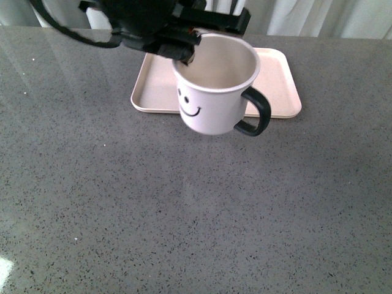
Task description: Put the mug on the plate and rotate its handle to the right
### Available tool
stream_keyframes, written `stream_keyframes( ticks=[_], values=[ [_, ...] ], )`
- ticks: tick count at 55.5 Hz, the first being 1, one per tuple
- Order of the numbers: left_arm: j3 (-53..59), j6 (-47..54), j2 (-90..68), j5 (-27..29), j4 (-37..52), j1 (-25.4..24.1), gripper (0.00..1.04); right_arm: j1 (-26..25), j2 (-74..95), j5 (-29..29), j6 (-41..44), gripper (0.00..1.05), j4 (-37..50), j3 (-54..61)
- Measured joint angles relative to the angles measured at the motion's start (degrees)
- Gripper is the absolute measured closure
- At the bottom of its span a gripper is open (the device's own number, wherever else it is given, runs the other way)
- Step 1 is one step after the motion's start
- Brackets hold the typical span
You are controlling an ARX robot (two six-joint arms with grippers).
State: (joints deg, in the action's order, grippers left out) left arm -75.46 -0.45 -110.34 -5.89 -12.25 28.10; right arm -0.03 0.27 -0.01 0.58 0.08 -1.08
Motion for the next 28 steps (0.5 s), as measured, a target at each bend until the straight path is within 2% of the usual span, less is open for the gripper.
stream_keyframes(
  ticks=[13,28],
  values=[
    [-13.25,-2.47,-8.35,1.05,-3.96,0.11,1.03,-0.02,0.0,0.0,0.0,0.09,0.0,0.0],
    [-22.97,-3.21,-15.12,0.94,-7.58,0.13,1.03,0.0,0.0,0.0,0.0,0.09,0.0,0.0]
  ],
)
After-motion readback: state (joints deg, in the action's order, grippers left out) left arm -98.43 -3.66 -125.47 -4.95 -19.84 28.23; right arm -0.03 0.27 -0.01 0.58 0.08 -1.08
